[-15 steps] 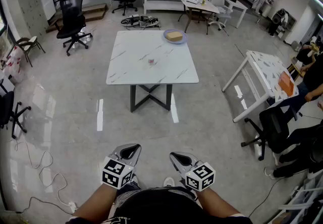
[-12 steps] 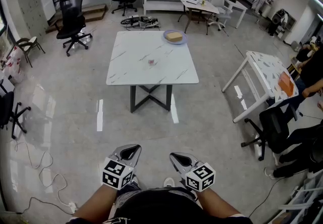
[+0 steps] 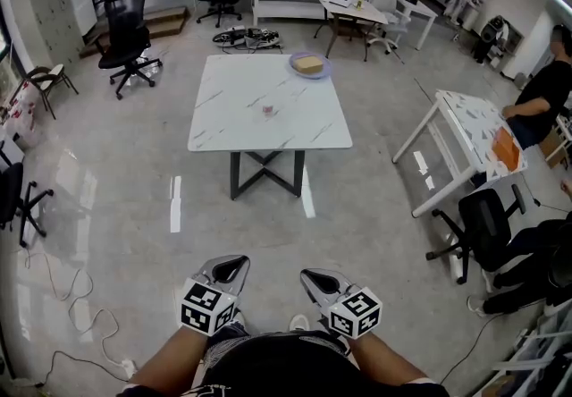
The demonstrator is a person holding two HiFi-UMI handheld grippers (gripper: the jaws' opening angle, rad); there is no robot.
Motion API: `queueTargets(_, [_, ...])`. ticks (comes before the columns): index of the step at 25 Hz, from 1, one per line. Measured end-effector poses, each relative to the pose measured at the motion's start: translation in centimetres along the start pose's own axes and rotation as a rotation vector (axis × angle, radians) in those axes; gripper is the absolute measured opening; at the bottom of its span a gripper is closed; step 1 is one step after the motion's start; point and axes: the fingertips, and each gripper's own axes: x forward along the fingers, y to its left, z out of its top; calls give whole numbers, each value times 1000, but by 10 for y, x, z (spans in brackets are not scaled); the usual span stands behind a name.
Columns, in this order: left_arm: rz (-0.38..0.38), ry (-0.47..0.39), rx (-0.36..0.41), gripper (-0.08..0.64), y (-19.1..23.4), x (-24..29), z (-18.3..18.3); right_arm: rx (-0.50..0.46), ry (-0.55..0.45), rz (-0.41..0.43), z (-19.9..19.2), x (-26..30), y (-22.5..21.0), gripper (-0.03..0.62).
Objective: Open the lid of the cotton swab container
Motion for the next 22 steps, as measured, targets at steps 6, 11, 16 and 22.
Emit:
queueTargets(6, [-5, 0, 0, 60, 4, -2, 4, -21, -7, -3, 8, 6, 5, 0])
queueTargets(11, [-2, -3, 2, 60, 14, -7, 5, -17, -3, -15, 9, 12, 7, 0])
queueTargets(16, [-4, -8, 7, 60, 29, -10, 3, -14, -1, -20, 8, 27, 11, 0])
queueTargets(22, [-1, -14, 10, 60, 54, -22, 2, -25, -5, -20, 13, 50, 27, 0])
